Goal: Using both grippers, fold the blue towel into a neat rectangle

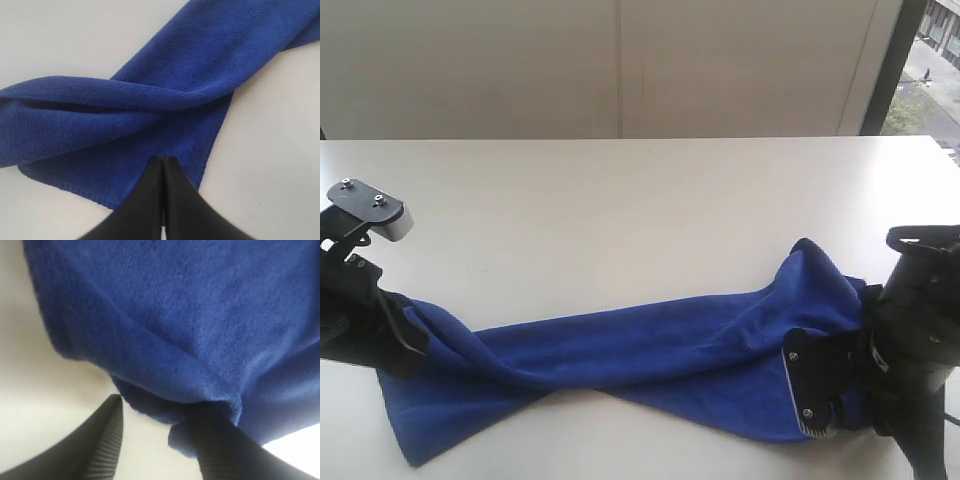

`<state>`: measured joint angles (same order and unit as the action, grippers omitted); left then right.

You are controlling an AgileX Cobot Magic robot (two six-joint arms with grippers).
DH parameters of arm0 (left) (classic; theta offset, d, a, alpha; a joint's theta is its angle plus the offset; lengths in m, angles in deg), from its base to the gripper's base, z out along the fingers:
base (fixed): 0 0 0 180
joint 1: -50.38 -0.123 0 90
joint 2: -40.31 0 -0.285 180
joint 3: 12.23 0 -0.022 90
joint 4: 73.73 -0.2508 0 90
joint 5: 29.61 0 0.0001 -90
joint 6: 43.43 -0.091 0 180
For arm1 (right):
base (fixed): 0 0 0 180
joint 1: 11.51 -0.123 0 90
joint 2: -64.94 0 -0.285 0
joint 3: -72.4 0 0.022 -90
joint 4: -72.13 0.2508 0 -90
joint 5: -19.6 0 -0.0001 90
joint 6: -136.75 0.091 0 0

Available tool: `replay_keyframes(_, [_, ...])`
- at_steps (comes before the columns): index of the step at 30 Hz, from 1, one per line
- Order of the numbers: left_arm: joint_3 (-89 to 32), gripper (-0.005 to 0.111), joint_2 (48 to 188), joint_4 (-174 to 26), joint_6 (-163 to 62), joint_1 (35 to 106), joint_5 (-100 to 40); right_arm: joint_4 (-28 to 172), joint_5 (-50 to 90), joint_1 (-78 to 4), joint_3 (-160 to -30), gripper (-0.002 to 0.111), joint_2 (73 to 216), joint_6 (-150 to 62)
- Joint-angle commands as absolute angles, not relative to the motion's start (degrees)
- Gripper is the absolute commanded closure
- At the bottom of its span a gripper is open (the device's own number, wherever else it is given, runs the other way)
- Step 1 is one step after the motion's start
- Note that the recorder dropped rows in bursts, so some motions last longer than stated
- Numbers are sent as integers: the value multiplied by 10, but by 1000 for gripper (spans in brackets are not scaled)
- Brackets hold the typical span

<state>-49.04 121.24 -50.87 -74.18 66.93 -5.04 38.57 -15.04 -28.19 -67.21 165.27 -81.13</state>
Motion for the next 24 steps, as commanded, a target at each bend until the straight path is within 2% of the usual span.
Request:
replay_keyframes(1, [-495, 107, 1212, -497, -743, 671, -46, 374, -133, -286, -670, 69, 1668, -805])
replay_keyframes(9, [-495, 107, 1212, -497, -743, 671, -46, 374, -154, -286, -670, 106, 1673, -805])
replay_keyframes(17, [-495, 107, 1212, -497, -743, 671, -46, 364, -187, -286, -681, 108, 1598, -778])
replay_keyframes(24, [-495, 107, 1212, -488, -743, 671, -37, 230, -194, -286, -705, 108, 1532, -552])
